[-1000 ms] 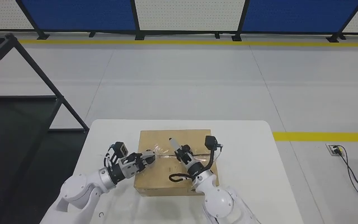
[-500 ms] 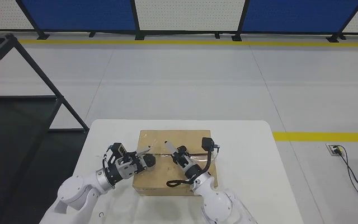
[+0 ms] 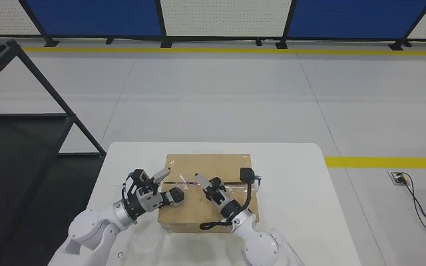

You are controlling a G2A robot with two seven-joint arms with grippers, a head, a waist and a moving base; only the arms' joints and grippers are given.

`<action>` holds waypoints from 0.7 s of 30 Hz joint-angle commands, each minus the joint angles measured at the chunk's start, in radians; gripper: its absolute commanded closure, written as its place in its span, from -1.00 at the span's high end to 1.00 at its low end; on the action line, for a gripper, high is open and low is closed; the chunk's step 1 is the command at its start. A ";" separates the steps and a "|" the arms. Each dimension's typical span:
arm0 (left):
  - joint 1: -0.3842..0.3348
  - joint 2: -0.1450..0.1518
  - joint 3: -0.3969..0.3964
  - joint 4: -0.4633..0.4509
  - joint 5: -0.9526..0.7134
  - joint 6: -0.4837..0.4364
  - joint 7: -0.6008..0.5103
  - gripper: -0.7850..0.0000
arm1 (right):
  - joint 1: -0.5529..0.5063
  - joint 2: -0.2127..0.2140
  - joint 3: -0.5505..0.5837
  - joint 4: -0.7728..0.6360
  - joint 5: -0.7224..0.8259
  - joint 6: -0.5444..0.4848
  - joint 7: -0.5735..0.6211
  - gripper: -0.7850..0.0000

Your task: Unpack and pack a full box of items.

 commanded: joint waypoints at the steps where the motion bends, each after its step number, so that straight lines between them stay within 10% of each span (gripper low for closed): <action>1: 0.002 0.000 -0.001 -0.001 0.001 0.000 0.000 1.00 | -0.001 -0.001 0.000 -0.001 0.002 -0.005 -0.011 1.00; 21: 0.039 -0.011 -0.049 -0.010 -0.082 -0.136 0.082 1.00 | 0.013 -0.012 -0.031 0.020 -0.014 0.000 -0.014 1.00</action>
